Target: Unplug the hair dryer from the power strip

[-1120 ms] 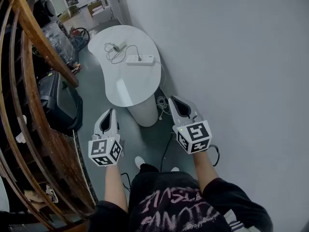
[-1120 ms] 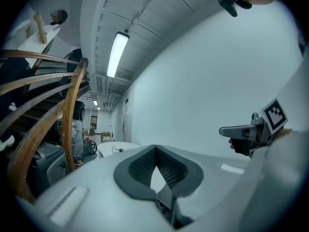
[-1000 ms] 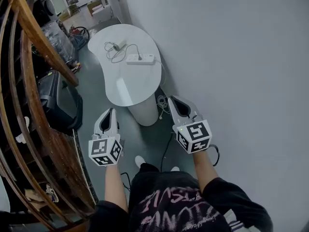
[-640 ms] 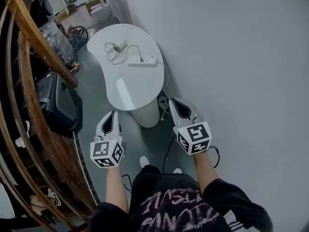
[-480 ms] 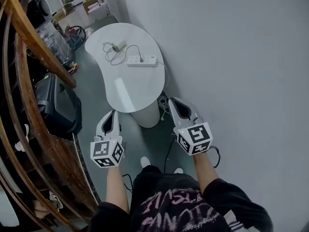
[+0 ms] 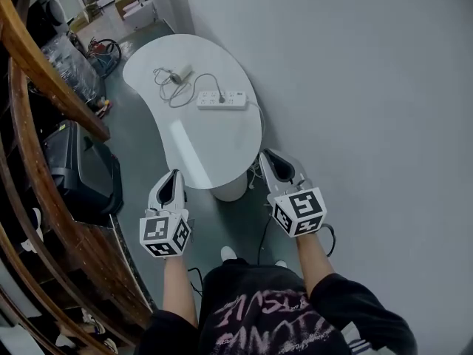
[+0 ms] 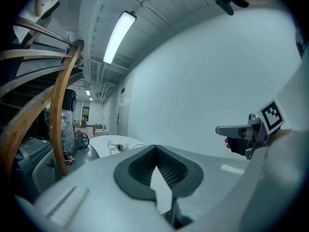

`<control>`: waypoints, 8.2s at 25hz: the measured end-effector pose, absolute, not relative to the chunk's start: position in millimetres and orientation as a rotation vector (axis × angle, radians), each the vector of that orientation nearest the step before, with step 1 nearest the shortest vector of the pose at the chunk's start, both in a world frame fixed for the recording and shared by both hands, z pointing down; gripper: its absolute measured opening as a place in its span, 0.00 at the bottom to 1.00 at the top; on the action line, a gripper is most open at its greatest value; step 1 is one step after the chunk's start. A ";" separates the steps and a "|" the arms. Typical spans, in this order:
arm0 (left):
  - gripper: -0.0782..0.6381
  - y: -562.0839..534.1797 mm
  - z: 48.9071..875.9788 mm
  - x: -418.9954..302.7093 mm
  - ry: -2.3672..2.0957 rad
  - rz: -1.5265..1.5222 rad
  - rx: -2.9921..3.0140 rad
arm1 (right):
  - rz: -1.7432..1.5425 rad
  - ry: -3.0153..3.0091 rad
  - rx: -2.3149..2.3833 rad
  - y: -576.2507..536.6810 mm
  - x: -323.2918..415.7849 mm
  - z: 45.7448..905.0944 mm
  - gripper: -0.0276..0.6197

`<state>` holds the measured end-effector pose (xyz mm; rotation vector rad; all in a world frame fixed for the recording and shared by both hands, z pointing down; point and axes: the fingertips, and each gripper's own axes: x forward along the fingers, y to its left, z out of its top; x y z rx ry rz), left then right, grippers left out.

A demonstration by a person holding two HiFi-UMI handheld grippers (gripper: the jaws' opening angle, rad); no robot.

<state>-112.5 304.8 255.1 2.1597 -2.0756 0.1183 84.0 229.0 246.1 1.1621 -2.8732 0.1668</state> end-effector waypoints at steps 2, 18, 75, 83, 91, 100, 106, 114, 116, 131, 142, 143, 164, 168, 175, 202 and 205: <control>0.11 297.2 254.2 -126.8 -2.058 0.120 2.175 | 0.167 -2.863 1.175 224.0 68.7 245.4 0.08; 0.11 267.6 258.1 -201.8 -1.939 0.111 2.261 | 0.129 -2.769 1.317 211.0 -0.1 243.5 0.06; 0.11 -16.7 360.9 -141.0 -1.792 0.417 2.093 | 0.404 -2.705 0.972 -71.4 -1.8 367.2 0.14; 0.11 -26.2 358.5 -134.3 -1.824 0.463 2.070 | 0.376 -2.695 0.830 -85.4 -12.9 382.9 0.18; 0.13 -31.6 363.6 -135.6 -1.805 0.472 2.064 | 0.271 -2.637 0.705 -86.7 -29.0 403.0 0.20; 0.13 -49.9 380.5 -139.0 -1.732 0.451 2.104 | 0.256 -2.597 0.703 -94.4 -41.3 418.0 0.21; 0.14 -60.6 395.8 -140.7 -1.675 0.438 2.113 | 0.255 -2.566 0.689 -95.6 -49.0 428.5 0.21; 0.14 -74.1 414.1 -139.0 -1.606 0.433 2.134 | 0.188 -2.508 0.578 -100.2 -62.2 448.3 0.23; 0.14 -77.6 416.3 -139.3 -1.592 0.430 2.137 | 0.173 -2.488 0.542 -101.0 -65.1 451.0 0.24; 0.13 -85.1 441.7 -142.5 -1.530 0.464 2.139 | 0.039 -2.366 0.241 -106.5 -85.5 477.7 0.28; 0.13 -91.5 451.8 -132.4 -1.467 0.500 2.159 | 0.011 -2.329 0.106 -105.0 -94.1 487.1 0.30; 0.13 -91.9 452.8 -131.5 -1.461 0.505 2.161 | 0.007 -2.327 0.098 -105.4 -94.6 487.5 0.30; 0.20 -100.6 465.4 -126.1 -1.396 0.584 2.209 | 0.012 -2.238 -0.034 -103.9 -101.2 499.7 0.30; 0.25 -101.2 464.4 -123.3 -1.355 0.591 2.234 | 0.020 -2.227 -0.048 -104.2 -101.7 499.6 0.30; 0.25 -107.2 475.2 -115.3 -1.307 0.670 2.237 | 0.035 -2.222 -0.054 -103.3 -100.6 500.4 0.30; 0.19 -113.1 472.9 -118.8 -1.361 0.702 2.167 | 0.070 -2.209 -0.039 -103.6 -101.5 499.1 0.30; 0.19 -113.1 472.8 -118.4 -1.371 0.740 2.181 | 0.072 -2.211 -0.037 -103.7 -101.6 499.7 0.30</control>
